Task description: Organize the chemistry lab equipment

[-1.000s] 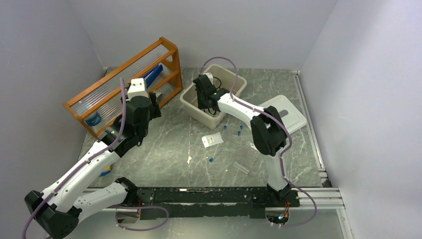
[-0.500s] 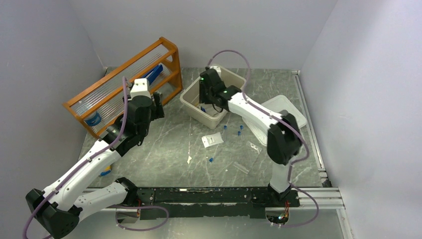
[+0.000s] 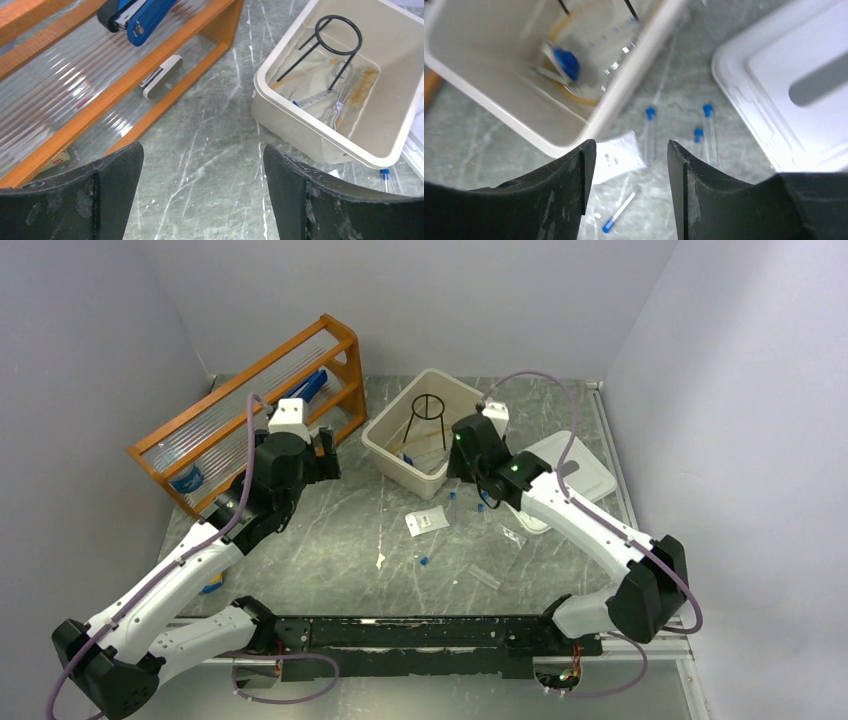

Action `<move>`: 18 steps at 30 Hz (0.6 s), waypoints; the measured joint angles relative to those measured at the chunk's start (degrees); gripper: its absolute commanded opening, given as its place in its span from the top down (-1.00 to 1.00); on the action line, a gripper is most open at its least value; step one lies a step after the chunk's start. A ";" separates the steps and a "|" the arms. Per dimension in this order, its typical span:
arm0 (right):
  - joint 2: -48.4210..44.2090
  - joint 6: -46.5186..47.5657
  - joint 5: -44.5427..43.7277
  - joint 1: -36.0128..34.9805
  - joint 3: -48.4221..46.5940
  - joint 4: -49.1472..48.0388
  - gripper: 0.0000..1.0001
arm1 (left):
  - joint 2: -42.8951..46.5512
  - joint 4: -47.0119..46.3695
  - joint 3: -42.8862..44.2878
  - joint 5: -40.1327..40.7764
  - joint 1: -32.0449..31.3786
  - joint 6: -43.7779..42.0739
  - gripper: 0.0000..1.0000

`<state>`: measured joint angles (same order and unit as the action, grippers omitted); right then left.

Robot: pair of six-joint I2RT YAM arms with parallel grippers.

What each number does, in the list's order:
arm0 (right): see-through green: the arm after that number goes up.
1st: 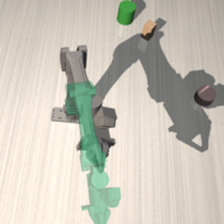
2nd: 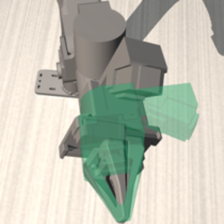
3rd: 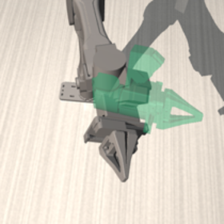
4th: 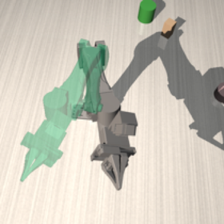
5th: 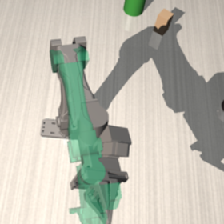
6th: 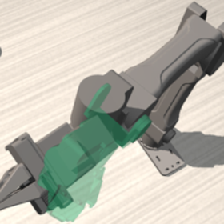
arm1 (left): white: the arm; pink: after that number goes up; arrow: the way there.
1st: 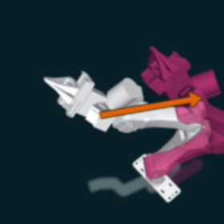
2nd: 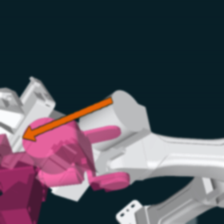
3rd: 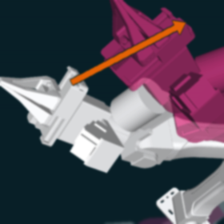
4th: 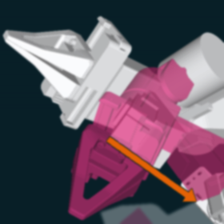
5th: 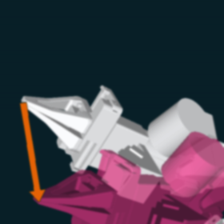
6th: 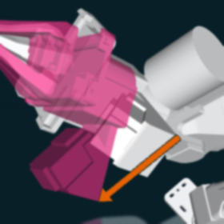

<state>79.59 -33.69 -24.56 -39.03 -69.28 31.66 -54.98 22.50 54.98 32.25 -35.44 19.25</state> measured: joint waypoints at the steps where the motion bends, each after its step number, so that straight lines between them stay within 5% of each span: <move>1: -1.03 -0.63 -0.42 0.00 2.05 0.57 -0.14 | 0.02 -0.28 -0.13 -0.66 0.00 -0.15 -0.88; 5: -3.98 -2.08 -0.52 0.02 10.95 -1.11 0.01 | 0.02 -0.85 -0.42 -3.13 0.00 -0.61 -0.87; 11: -6.80 3.54 6.64 -0.39 28.20 -16.46 0.07 | 0.11 -2.51 -0.85 -6.12 0.00 -1.31 -0.86; 18: -0.98 11.30 11.23 -1.27 31.04 -30.25 0.42 | 0.11 -3.74 -1.60 -8.50 0.00 -2.21 -0.84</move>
<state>78.61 -22.39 -13.32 -40.29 -38.24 1.41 -54.87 18.76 53.39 23.75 -35.44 17.04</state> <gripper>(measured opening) 0.357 0.923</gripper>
